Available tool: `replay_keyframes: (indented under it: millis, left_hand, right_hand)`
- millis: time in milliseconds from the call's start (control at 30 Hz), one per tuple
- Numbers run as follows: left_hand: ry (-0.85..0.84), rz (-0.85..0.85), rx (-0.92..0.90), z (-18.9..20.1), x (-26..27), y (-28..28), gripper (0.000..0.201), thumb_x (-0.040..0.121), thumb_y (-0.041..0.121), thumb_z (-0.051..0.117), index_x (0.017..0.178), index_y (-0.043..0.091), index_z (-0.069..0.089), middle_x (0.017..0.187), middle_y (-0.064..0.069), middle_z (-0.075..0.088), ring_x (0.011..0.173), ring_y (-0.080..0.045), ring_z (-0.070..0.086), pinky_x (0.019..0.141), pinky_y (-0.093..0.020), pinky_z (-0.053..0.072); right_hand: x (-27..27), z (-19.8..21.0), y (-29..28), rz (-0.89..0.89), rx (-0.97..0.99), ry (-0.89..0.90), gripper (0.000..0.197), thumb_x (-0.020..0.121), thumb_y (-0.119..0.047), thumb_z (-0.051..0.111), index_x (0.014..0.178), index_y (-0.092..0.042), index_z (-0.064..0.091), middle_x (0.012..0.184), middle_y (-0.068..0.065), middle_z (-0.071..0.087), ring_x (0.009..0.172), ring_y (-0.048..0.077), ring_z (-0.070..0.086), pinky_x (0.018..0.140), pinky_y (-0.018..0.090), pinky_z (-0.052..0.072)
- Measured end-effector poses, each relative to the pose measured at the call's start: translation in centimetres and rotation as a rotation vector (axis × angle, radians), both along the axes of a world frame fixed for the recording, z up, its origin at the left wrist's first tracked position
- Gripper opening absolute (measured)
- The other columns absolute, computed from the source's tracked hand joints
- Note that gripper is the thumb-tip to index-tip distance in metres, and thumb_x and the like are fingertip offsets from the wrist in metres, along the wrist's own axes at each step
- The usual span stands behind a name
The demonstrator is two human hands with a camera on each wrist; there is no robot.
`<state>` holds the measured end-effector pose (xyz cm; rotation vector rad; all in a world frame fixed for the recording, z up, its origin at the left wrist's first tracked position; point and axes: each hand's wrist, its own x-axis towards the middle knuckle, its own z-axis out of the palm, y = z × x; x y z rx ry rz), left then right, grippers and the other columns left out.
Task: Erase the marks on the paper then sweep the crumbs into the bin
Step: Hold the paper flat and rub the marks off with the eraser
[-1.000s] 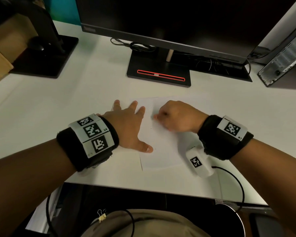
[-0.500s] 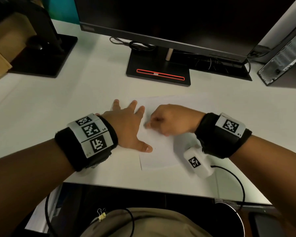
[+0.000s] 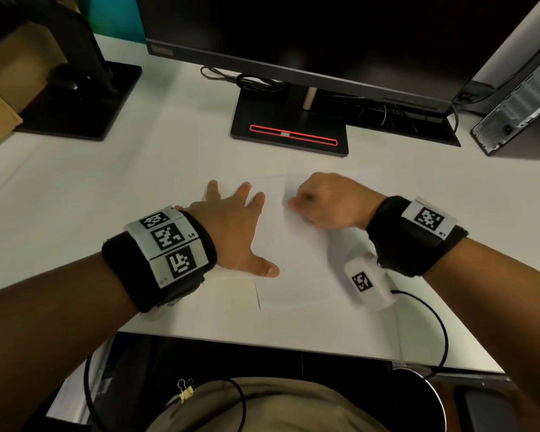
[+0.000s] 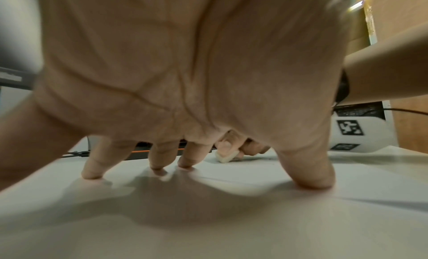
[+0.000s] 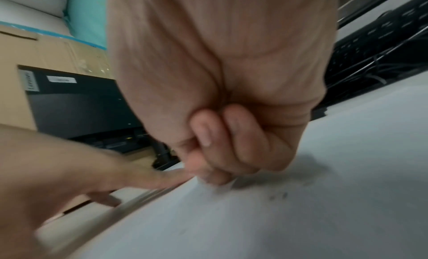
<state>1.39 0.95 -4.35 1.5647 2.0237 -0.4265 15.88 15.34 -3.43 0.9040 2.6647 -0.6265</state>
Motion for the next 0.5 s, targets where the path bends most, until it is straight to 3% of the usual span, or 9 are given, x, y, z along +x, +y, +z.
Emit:
replay_keyframes:
  millis: [100,233,367,500]
  left_hand:
    - [0.001,-0.003,-0.002,-0.1,-0.1,0.1,0.135,0.062,0.094,0.054,0.158,0.031,-0.016,0.166,0.008,-0.020,0.149,-0.049,-0.015,0.108,-0.072,0.031]
    - [0.000,-0.002,-0.001,-0.1,0.0,0.0,0.135,0.062,0.094,0.055,0.158,0.030,-0.015,0.166,0.008,-0.020,0.149,-0.049,-0.015,0.108,-0.073,0.031]
    - [-0.008,-0.002,-0.004,-0.2,-0.1,0.1,0.136,0.061,0.095,0.054,0.157,0.032,-0.016,0.166,0.010,-0.021,0.149,-0.048,-0.016,0.108,-0.073,0.031]
    - [-0.011,0.000,-0.009,0.0,0.0,0.1,0.134,0.062,0.094,0.055,0.158,0.031,-0.016,0.166,0.008,-0.021,0.149,-0.048,-0.016,0.109,-0.073,0.030]
  right_hand:
    - [0.4,-0.3,-0.8,0.014,-0.117,-0.035,0.054,0.103,-0.044,0.048,0.076,-0.002,0.068,0.062,0.004,0.064,0.051,0.017,0.052,0.056,0.026,0.045]
    - [0.8,0.4,1.3,-0.144,-0.004,0.034,0.050,0.103,-0.041,0.047,0.071,-0.008,0.067,0.072,0.010,0.070,0.055,0.018,0.056,0.059,0.027,0.042]
    - [0.6,-0.3,-0.4,-0.004,-0.061,-0.012,0.053,0.103,-0.042,0.047,0.070,-0.006,0.066,0.066,0.011,0.067,0.055,0.018,0.054,0.059,0.028,0.046]
    - [0.5,0.2,1.3,-0.176,-0.042,0.047,0.050,0.103,-0.038,0.049,0.071,-0.004,0.067,0.065,0.010,0.064,0.050,0.020,0.052,0.055,0.024,0.041]
